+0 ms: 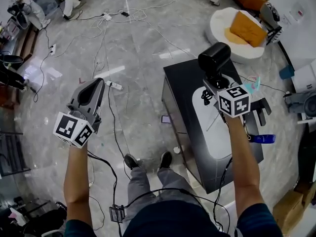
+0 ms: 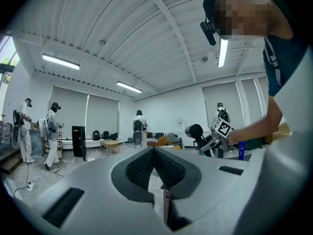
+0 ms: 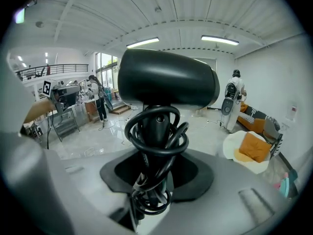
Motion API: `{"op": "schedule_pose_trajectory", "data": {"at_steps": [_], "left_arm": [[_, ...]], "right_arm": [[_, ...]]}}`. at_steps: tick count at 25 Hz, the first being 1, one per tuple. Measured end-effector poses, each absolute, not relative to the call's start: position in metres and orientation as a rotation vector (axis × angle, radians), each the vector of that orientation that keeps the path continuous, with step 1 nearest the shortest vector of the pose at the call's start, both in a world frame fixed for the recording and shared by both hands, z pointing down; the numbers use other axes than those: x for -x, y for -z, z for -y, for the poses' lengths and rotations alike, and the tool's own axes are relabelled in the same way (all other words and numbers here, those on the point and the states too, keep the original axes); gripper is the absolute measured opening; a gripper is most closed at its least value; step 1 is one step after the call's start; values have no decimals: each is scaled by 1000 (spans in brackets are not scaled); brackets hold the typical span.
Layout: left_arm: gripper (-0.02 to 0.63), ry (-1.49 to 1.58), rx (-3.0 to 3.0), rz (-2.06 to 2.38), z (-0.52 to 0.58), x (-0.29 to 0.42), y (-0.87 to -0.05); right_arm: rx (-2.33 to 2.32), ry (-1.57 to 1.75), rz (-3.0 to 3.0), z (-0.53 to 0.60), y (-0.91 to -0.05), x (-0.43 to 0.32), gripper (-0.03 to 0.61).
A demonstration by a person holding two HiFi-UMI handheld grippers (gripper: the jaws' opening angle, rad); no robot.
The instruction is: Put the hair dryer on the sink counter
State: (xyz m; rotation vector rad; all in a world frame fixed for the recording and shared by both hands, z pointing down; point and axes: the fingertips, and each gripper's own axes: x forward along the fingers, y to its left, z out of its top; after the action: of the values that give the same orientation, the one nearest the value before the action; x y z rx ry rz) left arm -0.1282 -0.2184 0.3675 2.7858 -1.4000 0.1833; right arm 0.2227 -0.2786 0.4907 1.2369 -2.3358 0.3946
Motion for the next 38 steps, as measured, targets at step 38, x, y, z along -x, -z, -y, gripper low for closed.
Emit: {"op": "schedule_pose_trajectory", "data": {"at_steps": [38], "left_arm": [[4,-178,-2571,1360,248,169,-521]], "right_arm": [[-1065,-637,2033,348,-715,-189,169]]}}
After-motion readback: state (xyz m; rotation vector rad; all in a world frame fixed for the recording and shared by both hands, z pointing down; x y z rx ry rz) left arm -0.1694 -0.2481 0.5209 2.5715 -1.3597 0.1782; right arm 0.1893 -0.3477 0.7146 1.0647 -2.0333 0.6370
